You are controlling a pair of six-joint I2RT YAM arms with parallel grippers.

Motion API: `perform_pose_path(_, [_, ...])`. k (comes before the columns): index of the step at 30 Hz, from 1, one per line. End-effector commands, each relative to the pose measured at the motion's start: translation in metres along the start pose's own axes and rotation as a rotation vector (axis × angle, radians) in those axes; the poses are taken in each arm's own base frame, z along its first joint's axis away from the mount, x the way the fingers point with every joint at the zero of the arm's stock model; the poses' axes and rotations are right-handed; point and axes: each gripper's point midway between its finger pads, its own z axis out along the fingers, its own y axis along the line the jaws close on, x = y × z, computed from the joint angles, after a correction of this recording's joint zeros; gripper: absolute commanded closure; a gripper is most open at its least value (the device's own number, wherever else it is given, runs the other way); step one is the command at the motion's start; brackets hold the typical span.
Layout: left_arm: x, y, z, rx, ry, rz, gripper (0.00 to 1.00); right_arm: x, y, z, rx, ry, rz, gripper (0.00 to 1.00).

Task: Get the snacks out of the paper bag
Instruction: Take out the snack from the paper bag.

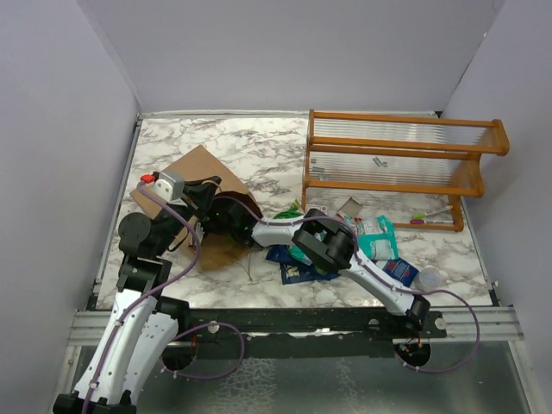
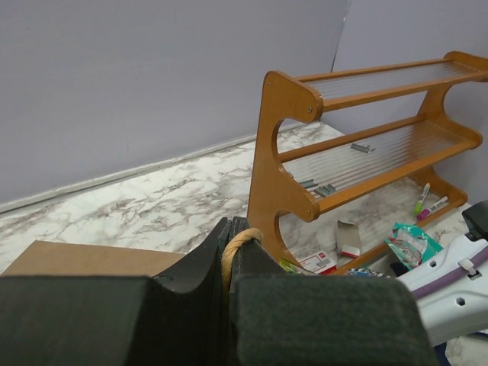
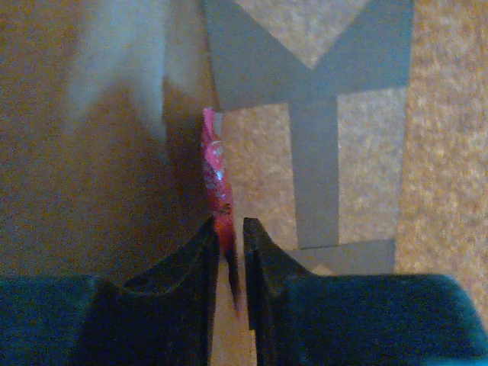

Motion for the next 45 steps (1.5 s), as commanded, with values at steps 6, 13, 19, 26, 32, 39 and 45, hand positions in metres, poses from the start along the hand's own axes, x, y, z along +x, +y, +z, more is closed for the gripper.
perform_pose_path(6, [-0.007,0.024,-0.004,-0.147,-0.020,0.022,1.00,-0.004,-0.050,-0.039,0.106,-0.006,-0.015,0.95])
perform_pose_path(13, [-0.005,0.033,-0.005,-0.189,-0.020,0.024,1.00,-0.015,-0.068,-0.076,0.109,-0.014,0.043,0.99])
perform_pose_path(19, [-0.003,0.035,-0.005,-0.196,-0.015,0.024,1.00,-0.016,-0.068,-0.097,0.095,0.007,0.079,0.99])
perform_pose_path(26, [-0.002,0.040,-0.004,-0.216,-0.012,0.016,1.00,-0.041,-0.065,-0.137,0.047,-0.079,0.166,0.99])
perform_pose_path(32, [0.001,0.047,-0.004,-0.243,-0.005,0.007,1.00,-0.069,-0.065,-0.189,0.027,-0.171,0.256,0.99])
perform_pose_path(39, [0.008,0.055,-0.003,-0.279,0.016,-0.007,1.00,-0.101,-0.069,-0.258,0.019,-0.265,0.433,0.99])
perform_pose_path(45, [0.012,0.064,-0.003,-0.321,0.025,-0.021,1.00,-0.102,-0.100,-0.326,0.169,-0.224,0.648,0.99])
